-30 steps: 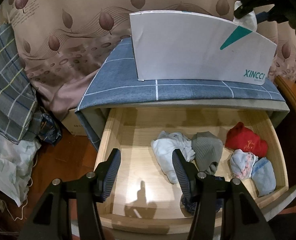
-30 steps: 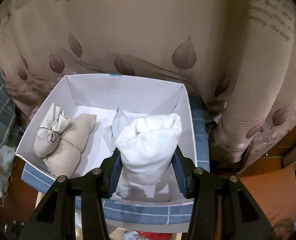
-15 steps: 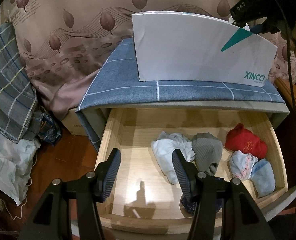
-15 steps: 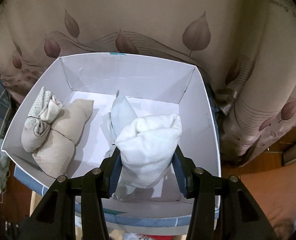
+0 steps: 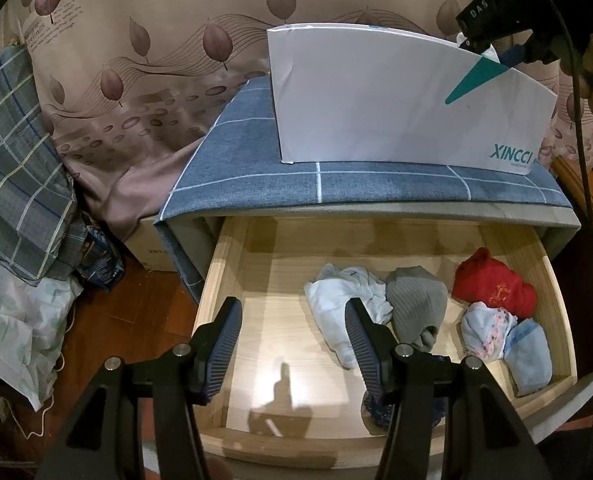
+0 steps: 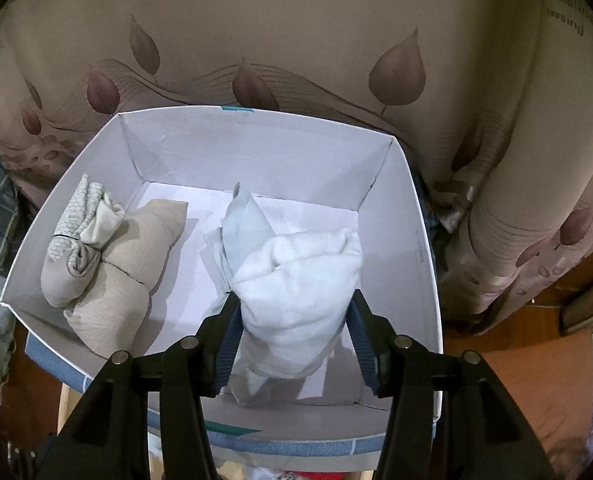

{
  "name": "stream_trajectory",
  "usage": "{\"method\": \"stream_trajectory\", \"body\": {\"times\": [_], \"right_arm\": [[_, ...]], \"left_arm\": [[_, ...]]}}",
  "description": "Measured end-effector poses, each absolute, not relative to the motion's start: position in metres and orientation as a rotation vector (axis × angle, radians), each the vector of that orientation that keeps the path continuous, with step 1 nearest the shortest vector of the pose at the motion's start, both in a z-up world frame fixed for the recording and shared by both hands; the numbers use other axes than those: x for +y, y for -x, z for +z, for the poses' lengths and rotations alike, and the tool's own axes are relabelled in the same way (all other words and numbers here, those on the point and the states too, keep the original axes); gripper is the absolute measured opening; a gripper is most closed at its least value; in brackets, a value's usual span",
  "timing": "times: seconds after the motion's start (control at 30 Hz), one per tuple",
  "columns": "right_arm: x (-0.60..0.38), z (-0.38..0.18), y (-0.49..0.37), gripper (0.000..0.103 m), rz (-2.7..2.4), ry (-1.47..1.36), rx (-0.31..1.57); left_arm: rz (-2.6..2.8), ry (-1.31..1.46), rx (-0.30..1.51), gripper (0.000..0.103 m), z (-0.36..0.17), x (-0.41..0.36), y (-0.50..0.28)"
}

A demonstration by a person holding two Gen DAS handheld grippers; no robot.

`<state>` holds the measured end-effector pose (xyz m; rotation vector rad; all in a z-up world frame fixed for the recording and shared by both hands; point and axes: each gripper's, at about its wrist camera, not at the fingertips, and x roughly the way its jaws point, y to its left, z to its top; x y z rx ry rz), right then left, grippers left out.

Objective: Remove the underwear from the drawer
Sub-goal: 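Carry the white-pink rolled underwear into the white box and open the right tool, then move the empty right tool back over the open drawer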

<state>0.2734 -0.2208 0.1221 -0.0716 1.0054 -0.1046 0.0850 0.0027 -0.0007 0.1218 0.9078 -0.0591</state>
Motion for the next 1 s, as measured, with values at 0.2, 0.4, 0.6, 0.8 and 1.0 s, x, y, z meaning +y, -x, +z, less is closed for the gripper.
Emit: {"method": "stream_trajectory", "body": {"times": [0.2, 0.4, 0.6, 0.8, 1.0], "right_arm": [[-0.218, 0.137, -0.271, 0.061, -0.1, 0.069, 0.973], [-0.214, 0.16, -0.264, 0.063, -0.083, 0.07, 0.935], [-0.212, 0.187, -0.245, 0.069, -0.048, 0.059, 0.895], [-0.212, 0.197, -0.205, 0.068, 0.049, 0.067, 0.913], [-0.212, 0.167, -0.155, 0.068, 0.118, 0.15, 1.03]], "left_arm": [[-0.06, -0.121, 0.91, 0.055, -0.001, 0.003, -0.085], [-0.06, -0.12, 0.909, 0.055, -0.001, 0.003, -0.085], [-0.059, -0.115, 0.909, 0.055, 0.0, 0.004, -0.084], [-0.093, -0.077, 0.875, 0.055, 0.005, 0.007, -0.079], [-0.109, -0.074, 0.853, 0.055, 0.009, 0.006, -0.076]]}}
